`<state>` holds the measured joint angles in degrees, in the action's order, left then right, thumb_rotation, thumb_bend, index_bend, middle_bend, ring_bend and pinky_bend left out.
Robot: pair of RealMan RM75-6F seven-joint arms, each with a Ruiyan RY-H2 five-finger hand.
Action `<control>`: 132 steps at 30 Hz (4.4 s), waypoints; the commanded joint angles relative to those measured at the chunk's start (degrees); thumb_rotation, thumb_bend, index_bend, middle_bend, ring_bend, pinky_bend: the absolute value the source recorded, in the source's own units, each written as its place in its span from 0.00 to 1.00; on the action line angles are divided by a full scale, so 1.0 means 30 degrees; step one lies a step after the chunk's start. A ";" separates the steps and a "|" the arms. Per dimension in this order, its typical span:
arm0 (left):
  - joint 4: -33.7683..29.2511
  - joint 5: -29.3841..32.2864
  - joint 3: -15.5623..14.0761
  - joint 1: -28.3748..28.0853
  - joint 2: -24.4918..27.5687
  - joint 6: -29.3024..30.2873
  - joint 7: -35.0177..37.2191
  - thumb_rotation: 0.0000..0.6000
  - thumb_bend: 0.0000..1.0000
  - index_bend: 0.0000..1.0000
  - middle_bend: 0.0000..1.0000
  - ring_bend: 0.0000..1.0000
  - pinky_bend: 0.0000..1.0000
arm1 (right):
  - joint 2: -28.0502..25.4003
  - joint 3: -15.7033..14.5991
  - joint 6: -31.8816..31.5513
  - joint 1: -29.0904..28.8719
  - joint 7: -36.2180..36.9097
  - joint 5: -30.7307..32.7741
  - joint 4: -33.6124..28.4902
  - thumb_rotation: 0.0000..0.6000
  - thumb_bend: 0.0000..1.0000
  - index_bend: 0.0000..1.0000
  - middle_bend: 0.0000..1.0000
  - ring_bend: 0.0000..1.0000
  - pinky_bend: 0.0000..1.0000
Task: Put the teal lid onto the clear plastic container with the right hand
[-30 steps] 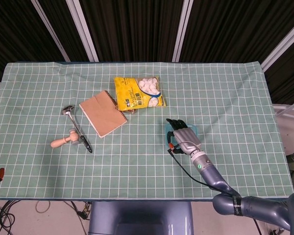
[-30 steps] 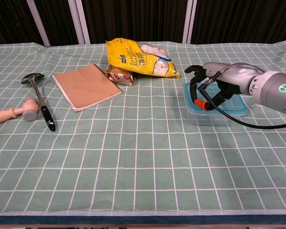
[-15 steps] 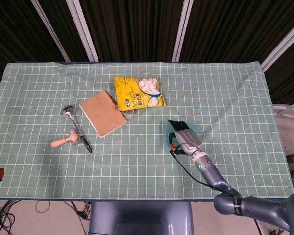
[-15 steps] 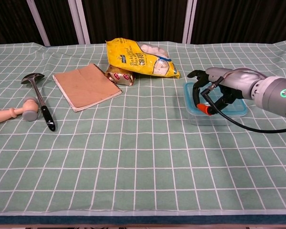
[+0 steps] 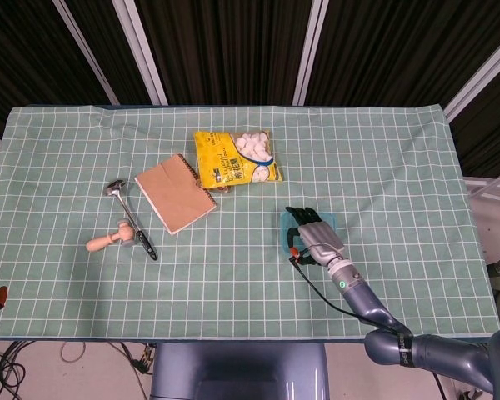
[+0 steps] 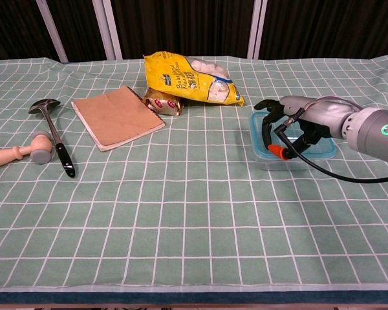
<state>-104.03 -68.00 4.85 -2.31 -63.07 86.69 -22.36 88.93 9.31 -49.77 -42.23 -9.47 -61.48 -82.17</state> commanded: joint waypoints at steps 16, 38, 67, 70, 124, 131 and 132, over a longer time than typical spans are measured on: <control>-0.0095 0.0049 -0.0029 0.0019 0.0071 -0.0055 0.0113 1.00 0.33 0.06 0.00 0.00 0.00 | -0.0915 0.1710 -0.0172 -0.0504 0.0094 0.0965 -0.0050 1.00 0.51 0.68 0.00 0.00 0.00; -0.0278 0.0599 0.0068 -0.0080 0.0105 -0.0260 -0.0054 1.00 0.33 0.06 0.00 0.00 0.00 | 0.0534 0.2473 0.1722 -0.2596 -0.0800 0.3603 0.3092 1.00 0.51 0.63 0.00 0.00 0.00; -0.0379 0.0695 0.0014 -0.0114 0.0231 -0.0321 0.0036 1.00 0.33 0.06 0.00 0.00 0.00 | 0.1989 0.1921 0.2923 -0.2876 0.0067 0.3525 0.5829 1.00 0.51 0.63 0.00 0.00 0.00; -0.0382 0.0708 0.0005 -0.0123 0.0239 -0.0336 0.0024 1.00 0.33 0.06 0.00 0.00 0.00 | 0.1828 0.1815 0.3162 -0.2947 -0.0180 0.3651 0.5749 1.00 0.51 0.63 0.00 0.00 0.00; -0.0240 0.0550 -0.0057 -0.0161 0.0228 -0.0232 0.0103 1.00 0.33 0.06 0.00 0.00 0.00 | -0.0297 0.1283 0.0115 -0.3003 -0.1919 0.3621 0.2407 1.00 0.38 0.04 0.00 0.00 0.00; 0.0044 0.0236 -0.0088 -0.0161 0.0032 -0.0051 0.0031 1.00 0.33 0.06 0.00 0.00 0.00 | -0.2901 0.1138 -0.3397 -0.1047 -0.1930 0.1686 -0.1433 1.00 0.34 0.00 0.00 0.00 0.00; 0.0064 0.0129 -0.0100 -0.0153 0.0026 -0.0002 0.0058 1.00 0.33 0.06 0.00 0.00 0.00 | -0.3336 0.0975 -0.3820 -0.0654 -0.1938 0.1473 -0.2021 1.00 0.33 0.00 0.00 0.00 0.00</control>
<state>-103.89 -67.44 4.56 -2.79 -62.98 86.58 -22.25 82.47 12.97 -57.51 -47.27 -15.29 -54.68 -83.93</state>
